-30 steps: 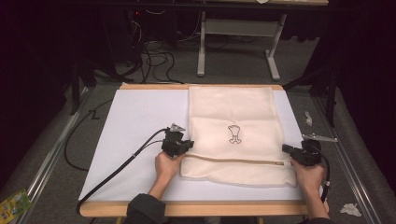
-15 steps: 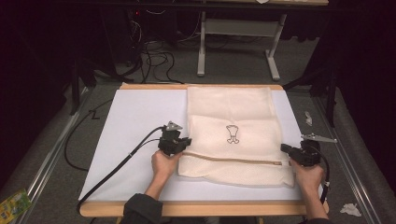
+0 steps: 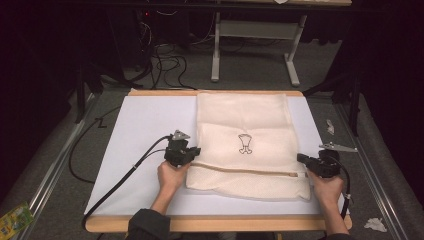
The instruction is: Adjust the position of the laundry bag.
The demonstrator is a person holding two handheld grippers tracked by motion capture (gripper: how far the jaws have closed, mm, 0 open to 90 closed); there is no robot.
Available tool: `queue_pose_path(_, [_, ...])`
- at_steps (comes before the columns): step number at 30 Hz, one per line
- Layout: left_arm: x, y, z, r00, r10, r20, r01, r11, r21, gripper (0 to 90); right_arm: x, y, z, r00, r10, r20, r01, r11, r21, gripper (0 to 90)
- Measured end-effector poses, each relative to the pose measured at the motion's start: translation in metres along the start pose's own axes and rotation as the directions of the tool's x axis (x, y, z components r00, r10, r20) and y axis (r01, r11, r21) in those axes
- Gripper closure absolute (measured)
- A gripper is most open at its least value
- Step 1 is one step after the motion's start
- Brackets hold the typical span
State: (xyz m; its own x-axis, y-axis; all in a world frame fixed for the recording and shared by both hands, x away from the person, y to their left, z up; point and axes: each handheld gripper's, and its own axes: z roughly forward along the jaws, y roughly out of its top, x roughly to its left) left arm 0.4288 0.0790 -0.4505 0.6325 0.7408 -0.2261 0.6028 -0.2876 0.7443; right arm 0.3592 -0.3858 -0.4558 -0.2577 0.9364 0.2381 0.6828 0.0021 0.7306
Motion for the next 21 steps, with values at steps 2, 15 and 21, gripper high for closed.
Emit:
queue_pose_path(2, [0.001, 0.0, -0.002, 1.0, 0.002, -0.006, -0.002, 1.0, -0.001, 84.6, 0.001, 0.0, 0.0, 1.0, -0.004, -0.003, 0.004, 1.0, -0.004, 89.8])
queue_pose_path(15, [0.012, -0.009, -0.018, 0.9997, -0.002, -0.023, 0.002, 0.9998, -0.019, 84.4, 0.015, 0.002, 0.005, 0.9989, -0.032, -0.034, 0.032, 0.999, -0.003, 89.8])
queue_pose_path(21, [0.018, -0.011, -0.027, 0.9993, -0.006, -0.036, 0.006, 0.9997, -0.024, 84.3, 0.023, 0.004, 0.01, 0.9969, -0.045, -0.065, 0.045, 0.999, -0.008, 89.8])
